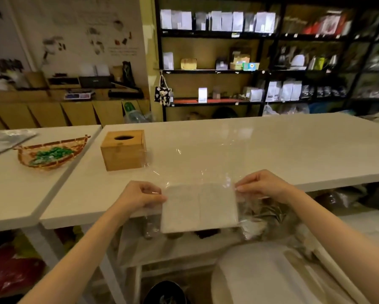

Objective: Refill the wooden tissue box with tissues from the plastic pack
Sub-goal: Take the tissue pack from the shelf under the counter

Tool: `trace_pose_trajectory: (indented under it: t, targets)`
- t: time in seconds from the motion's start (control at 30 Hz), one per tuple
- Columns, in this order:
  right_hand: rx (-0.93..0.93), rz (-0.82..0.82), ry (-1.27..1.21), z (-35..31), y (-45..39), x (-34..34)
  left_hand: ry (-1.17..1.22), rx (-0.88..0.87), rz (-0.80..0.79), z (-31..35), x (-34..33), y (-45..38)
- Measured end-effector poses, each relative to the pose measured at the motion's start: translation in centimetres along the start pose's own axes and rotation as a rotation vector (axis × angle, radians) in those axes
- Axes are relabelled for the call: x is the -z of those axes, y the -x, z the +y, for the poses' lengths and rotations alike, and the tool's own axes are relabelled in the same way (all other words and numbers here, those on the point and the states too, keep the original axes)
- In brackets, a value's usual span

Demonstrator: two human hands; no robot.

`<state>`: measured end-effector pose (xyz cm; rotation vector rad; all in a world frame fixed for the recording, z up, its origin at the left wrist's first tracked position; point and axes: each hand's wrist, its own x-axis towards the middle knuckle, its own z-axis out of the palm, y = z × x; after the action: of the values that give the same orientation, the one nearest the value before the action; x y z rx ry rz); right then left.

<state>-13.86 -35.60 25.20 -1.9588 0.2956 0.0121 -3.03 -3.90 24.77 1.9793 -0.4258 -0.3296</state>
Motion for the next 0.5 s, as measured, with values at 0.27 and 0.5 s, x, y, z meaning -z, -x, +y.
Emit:
trace_pose_trajectory:
  t: [0.27, 0.5]
  targets:
    - [0.045, 0.218, -0.151, -3.1, -7.2, 1.7, 0.18, 0.023, 0.076, 2.9, 1.4, -8.6]
    - [-0.065, 0.335, -0.188, -2.3, -13.0, 0.8, 0.124, 0.025, 0.17, 0.3, -0.5, -13.5]
